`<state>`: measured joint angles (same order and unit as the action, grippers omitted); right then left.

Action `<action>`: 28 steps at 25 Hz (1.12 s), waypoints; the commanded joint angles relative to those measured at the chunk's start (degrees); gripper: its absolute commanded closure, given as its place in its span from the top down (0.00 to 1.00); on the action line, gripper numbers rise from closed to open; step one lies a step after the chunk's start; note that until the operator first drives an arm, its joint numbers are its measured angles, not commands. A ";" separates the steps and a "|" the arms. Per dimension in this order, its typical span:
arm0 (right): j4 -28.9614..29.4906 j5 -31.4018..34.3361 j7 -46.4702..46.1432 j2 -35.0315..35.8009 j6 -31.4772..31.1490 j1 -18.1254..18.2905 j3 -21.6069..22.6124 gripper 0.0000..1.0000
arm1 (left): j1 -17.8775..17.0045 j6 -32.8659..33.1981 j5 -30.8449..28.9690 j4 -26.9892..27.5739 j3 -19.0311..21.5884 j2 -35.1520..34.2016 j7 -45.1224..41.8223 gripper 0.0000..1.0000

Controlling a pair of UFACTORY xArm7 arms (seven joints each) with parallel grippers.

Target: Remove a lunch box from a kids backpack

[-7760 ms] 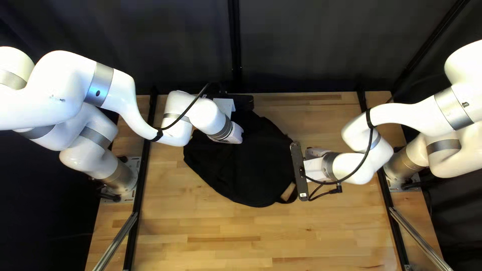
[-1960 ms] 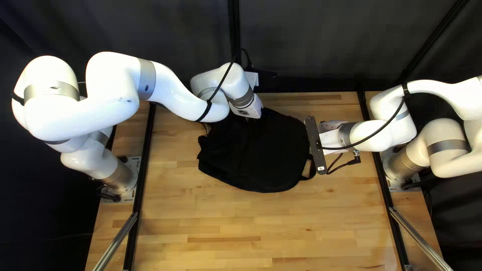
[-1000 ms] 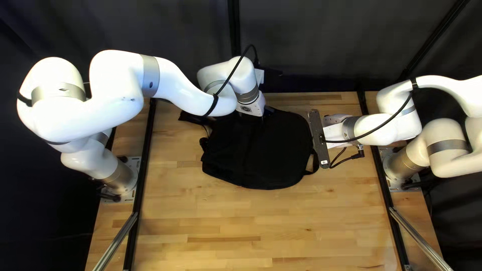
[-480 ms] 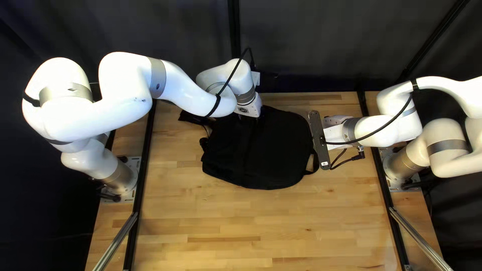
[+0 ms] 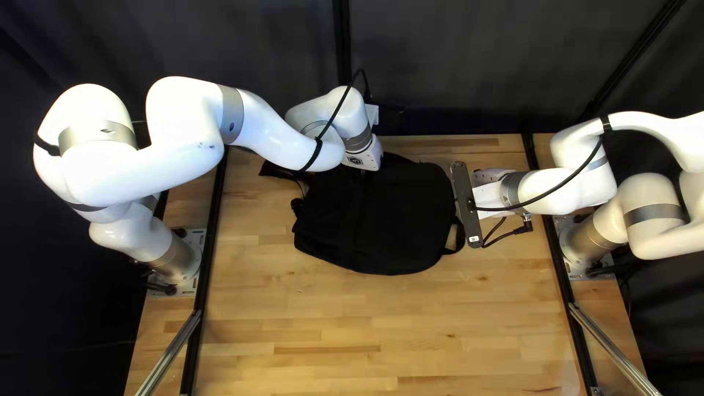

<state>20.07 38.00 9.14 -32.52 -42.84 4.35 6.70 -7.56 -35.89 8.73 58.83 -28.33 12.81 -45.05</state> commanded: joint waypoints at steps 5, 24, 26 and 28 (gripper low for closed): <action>-0.09 -1.21 7.87 3.03 1.11 -2.34 5.37 0.00 | -0.34 1.96 -0.22 -1.05 -0.29 -0.37 -1.38 0.00; 14.30 7.95 17.46 23.93 6.27 -1.43 12.29 0.00 | -1.02 3.00 -1.10 -1.95 -0.54 -0.73 -3.07 0.00; 15.72 8.55 17.51 25.14 6.03 -1.55 12.63 0.00 | -1.01 3.08 -1.08 -2.00 -0.55 -0.73 -3.09 0.00; 16.49 9.09 17.66 25.99 6.13 -1.53 12.76 0.00 | -1.05 3.20 -1.12 -2.05 -0.55 -0.74 -3.17 0.00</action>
<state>35.58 46.46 26.68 -7.50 -36.71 2.84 19.25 -8.58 -32.79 7.63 56.83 -28.88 12.08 -48.16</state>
